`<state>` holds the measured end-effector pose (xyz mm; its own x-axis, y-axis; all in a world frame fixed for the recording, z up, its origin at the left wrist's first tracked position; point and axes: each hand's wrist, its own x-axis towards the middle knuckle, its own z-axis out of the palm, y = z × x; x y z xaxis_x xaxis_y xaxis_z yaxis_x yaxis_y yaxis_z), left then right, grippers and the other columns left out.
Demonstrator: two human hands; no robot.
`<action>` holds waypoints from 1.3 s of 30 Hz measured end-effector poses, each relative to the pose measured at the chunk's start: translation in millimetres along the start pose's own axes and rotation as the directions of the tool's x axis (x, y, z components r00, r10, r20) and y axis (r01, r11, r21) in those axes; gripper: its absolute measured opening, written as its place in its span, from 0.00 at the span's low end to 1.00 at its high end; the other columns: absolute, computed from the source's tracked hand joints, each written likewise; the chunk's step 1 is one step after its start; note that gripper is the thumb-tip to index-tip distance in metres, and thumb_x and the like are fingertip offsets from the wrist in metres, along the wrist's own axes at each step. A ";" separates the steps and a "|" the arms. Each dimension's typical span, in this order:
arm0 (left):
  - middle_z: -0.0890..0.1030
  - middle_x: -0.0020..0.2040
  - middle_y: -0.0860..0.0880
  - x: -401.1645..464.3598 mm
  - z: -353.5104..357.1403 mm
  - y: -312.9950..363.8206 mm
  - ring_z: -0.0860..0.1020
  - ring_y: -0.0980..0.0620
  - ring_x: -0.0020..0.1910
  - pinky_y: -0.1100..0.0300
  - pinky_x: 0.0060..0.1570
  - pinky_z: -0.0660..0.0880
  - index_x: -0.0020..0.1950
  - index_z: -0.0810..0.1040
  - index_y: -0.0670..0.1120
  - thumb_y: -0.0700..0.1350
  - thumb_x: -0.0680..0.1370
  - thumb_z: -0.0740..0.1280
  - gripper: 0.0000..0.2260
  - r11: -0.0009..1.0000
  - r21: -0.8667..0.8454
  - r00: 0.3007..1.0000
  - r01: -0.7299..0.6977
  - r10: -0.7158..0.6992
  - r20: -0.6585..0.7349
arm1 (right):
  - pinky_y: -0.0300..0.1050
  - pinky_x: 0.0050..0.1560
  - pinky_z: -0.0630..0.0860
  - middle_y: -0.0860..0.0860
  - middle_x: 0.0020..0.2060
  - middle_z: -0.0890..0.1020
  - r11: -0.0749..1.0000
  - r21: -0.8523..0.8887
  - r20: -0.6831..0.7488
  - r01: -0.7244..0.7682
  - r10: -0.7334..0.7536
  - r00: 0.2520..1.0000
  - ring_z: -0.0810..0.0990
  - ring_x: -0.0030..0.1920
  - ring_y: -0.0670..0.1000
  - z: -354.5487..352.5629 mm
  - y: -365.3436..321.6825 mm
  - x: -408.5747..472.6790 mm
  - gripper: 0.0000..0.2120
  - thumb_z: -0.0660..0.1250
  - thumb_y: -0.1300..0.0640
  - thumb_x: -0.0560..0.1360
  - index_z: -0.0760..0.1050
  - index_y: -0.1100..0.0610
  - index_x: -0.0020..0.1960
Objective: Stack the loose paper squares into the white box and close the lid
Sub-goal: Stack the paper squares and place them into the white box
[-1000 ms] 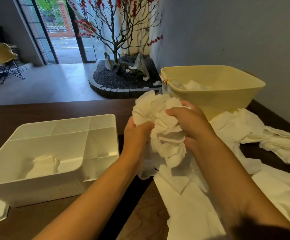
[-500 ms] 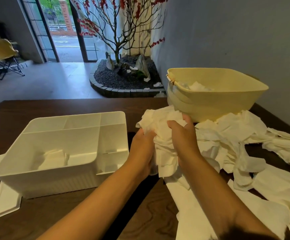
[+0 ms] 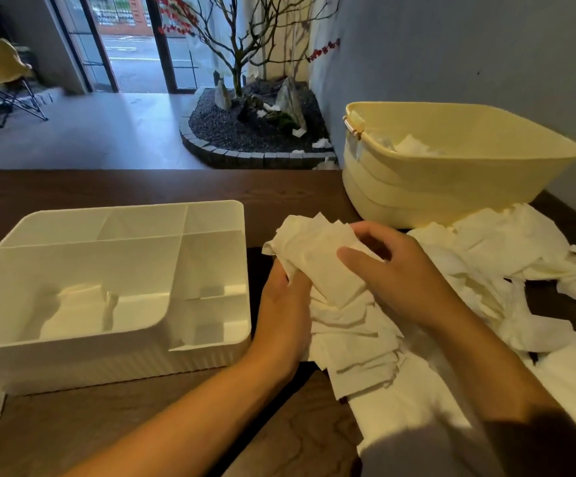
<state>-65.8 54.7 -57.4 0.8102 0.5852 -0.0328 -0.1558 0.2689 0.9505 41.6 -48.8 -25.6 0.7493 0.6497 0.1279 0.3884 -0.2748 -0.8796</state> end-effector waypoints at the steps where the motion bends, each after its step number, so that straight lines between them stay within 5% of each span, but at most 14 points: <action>1: 0.86 0.53 0.49 1.3 -0.4 -1.2 0.85 0.55 0.48 0.67 0.38 0.79 0.66 0.77 0.49 0.44 0.84 0.61 0.12 1.000 -0.015 1.000 0.005 -0.006 -0.015 | 0.45 0.54 0.79 0.39 0.52 0.82 1.000 0.013 0.023 0.009 -0.010 1.000 0.80 0.54 0.43 -5.2 -0.1 -1.0 0.10 0.69 0.48 0.77 0.77 0.41 0.58; 5: 0.86 0.52 0.47 4.4 -3.4 -4.4 0.84 0.48 0.53 0.59 0.45 0.82 0.63 0.79 0.50 0.48 0.85 0.60 0.11 0.999 -0.003 0.999 0.036 -0.036 -0.027 | 0.34 0.41 0.77 0.35 0.47 0.81 1.000 -0.004 0.126 0.028 -0.027 0.992 0.80 0.47 0.38 -8.2 -2.7 -13.6 0.14 0.73 0.48 0.73 0.76 0.38 0.57; 9: 0.85 0.54 0.46 3.9 -3.5 -7.0 0.83 0.46 0.55 0.52 0.55 0.82 0.64 0.79 0.49 0.46 0.85 0.59 0.12 1.000 -0.002 0.999 0.030 -0.030 -0.042 | 0.40 0.44 0.75 0.42 0.41 0.83 0.994 0.098 -0.161 0.040 -0.024 0.987 0.80 0.42 0.42 -0.9 4.6 -15.9 0.02 0.73 0.54 0.74 0.80 0.48 0.45; 14: 0.85 0.55 0.48 4.0 -5.1 -7.7 0.83 0.49 0.54 0.59 0.50 0.81 0.63 0.77 0.54 0.47 0.86 0.57 0.11 1.000 0.021 0.999 0.009 -0.008 -0.042 | 0.52 0.45 0.80 0.50 0.48 0.84 0.944 0.330 -0.315 -0.005 0.115 0.942 0.82 0.53 0.55 -6.5 11.3 -9.3 0.06 0.70 0.54 0.77 0.78 0.51 0.53; 18: 0.84 0.57 0.45 3.3 -5.3 -6.6 0.83 0.46 0.56 0.50 0.57 0.81 0.67 0.76 0.51 0.47 0.86 0.56 0.13 1.000 0.013 0.999 0.019 -0.018 -0.044 | 0.52 0.47 0.80 0.49 0.44 0.82 0.979 0.188 -0.435 0.085 0.005 0.901 0.81 0.48 0.50 -7.1 5.6 -13.0 0.04 0.69 0.53 0.78 0.76 0.52 0.50; 20: 0.84 0.57 0.46 3.1 -5.5 -7.0 0.82 0.45 0.57 0.47 0.58 0.80 0.66 0.76 0.54 0.47 0.86 0.57 0.12 1.000 -0.007 0.998 0.025 -0.026 -0.050 | 0.41 0.42 0.79 0.45 0.43 0.82 0.975 0.174 -0.408 0.137 -0.055 0.912 0.80 0.45 0.45 -9.3 2.0 -14.9 0.02 0.69 0.56 0.78 0.77 0.50 0.48; 24: 0.84 0.57 0.47 3.4 -5.3 -7.1 0.83 0.46 0.57 0.48 0.58 0.80 0.64 0.76 0.57 0.48 0.86 0.58 0.11 1.000 0.002 0.999 0.019 -0.019 -0.034 | 0.37 0.36 0.79 0.44 0.43 0.86 0.944 0.299 -0.267 0.143 -0.061 0.962 0.84 0.44 0.43 -2.0 -4.6 -19.3 0.06 0.68 0.60 0.78 0.75 0.50 0.51; 28: 0.85 0.57 0.49 3.5 -5.2 -5.9 0.83 0.49 0.56 0.51 0.56 0.81 0.64 0.75 0.57 0.49 0.86 0.57 0.11 1.000 0.010 1.000 0.009 -0.009 -0.019 | 0.41 0.46 0.82 0.43 0.50 0.85 0.926 0.356 -0.151 0.128 -0.079 0.985 0.84 0.53 0.44 -2.7 -5.7 -20.9 0.16 0.74 0.61 0.73 0.75 0.47 0.57; 32: 0.84 0.57 0.47 3.0 -5.6 -5.1 0.83 0.47 0.56 0.47 0.57 0.81 0.68 0.76 0.54 0.49 0.86 0.59 0.12 1.000 0.021 1.000 0.005 -0.005 -0.007 | 0.37 0.53 0.79 0.41 0.56 0.83 0.967 0.222 0.101 0.123 -0.149 0.984 0.80 0.58 0.43 -11.4 -4.3 -22.7 0.32 0.79 0.67 0.67 0.73 0.42 0.63; 36: 0.85 0.56 0.48 3.2 -5.4 -5.9 0.83 0.48 0.56 0.51 0.56 0.81 0.64 0.77 0.55 0.47 0.86 0.59 0.11 1.000 0.009 0.999 -0.018 0.018 -0.028 | 0.35 0.51 0.78 0.36 0.50 0.83 0.975 0.010 -0.050 0.220 -0.219 0.974 0.80 0.53 0.41 -4.5 -8.4 -26.6 0.28 0.73 0.70 0.70 0.77 0.38 0.54; 39: 0.85 0.54 0.50 3.5 -5.4 -7.0 0.83 0.49 0.54 0.56 0.52 0.81 0.59 0.77 0.58 0.46 0.86 0.57 0.11 1.000 -0.005 0.999 -0.021 0.020 -0.037 | 0.31 0.44 0.76 0.38 0.47 0.84 0.951 0.153 -0.190 0.268 -0.237 0.953 0.81 0.49 0.40 -5.3 -14.0 -27.6 0.30 0.74 0.74 0.67 0.77 0.42 0.54</action>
<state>-64.9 59.0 -65.9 0.7853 0.6186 -0.0248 -0.1751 0.2604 0.9495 18.3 -66.6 -14.4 0.7237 0.5491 0.4180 0.4881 0.0209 -0.8725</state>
